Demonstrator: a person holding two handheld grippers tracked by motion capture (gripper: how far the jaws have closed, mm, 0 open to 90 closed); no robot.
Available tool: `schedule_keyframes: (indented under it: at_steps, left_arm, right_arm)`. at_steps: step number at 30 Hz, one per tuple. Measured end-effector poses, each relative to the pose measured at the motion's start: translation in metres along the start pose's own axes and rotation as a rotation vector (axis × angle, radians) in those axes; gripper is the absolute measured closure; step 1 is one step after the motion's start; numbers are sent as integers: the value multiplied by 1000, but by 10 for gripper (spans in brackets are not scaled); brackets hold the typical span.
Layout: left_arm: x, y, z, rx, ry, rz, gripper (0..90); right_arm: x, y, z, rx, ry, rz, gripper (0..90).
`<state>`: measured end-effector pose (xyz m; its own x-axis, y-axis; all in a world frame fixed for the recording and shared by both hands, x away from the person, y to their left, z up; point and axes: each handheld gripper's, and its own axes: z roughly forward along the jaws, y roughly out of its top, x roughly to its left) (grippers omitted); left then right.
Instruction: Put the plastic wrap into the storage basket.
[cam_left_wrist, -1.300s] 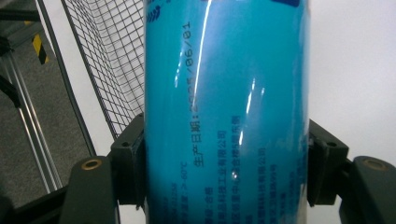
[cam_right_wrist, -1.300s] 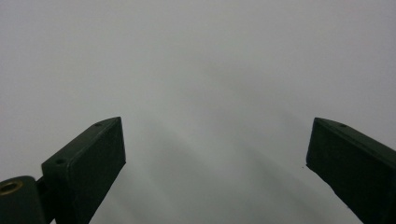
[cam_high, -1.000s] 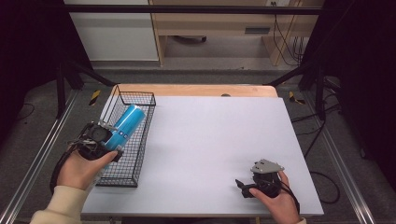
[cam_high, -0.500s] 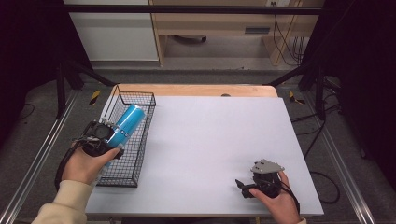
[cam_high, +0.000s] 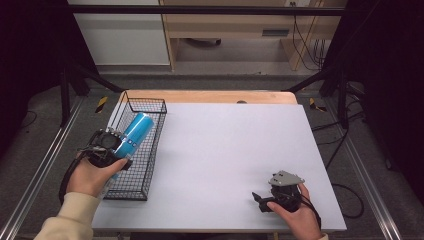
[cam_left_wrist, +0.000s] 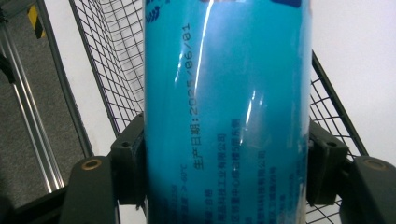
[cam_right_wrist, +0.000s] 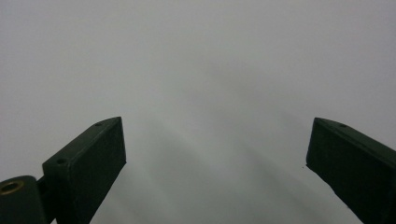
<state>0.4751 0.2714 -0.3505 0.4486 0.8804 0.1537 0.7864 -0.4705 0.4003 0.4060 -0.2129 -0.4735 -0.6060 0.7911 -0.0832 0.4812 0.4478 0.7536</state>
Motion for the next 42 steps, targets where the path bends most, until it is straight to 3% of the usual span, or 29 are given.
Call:
schedule_keyframes:
  at_steps: [28, 42]
  left_arm:
    - [3, 10, 17, 64, -18, -16, 318]
    - [8, 16, 25, 116, -23, -47, 317]
  right_arm:
    - [1, 0, 0, 3, 5, -6, 53]
    - [2, 0, 0, 5, 13, -14, 54]
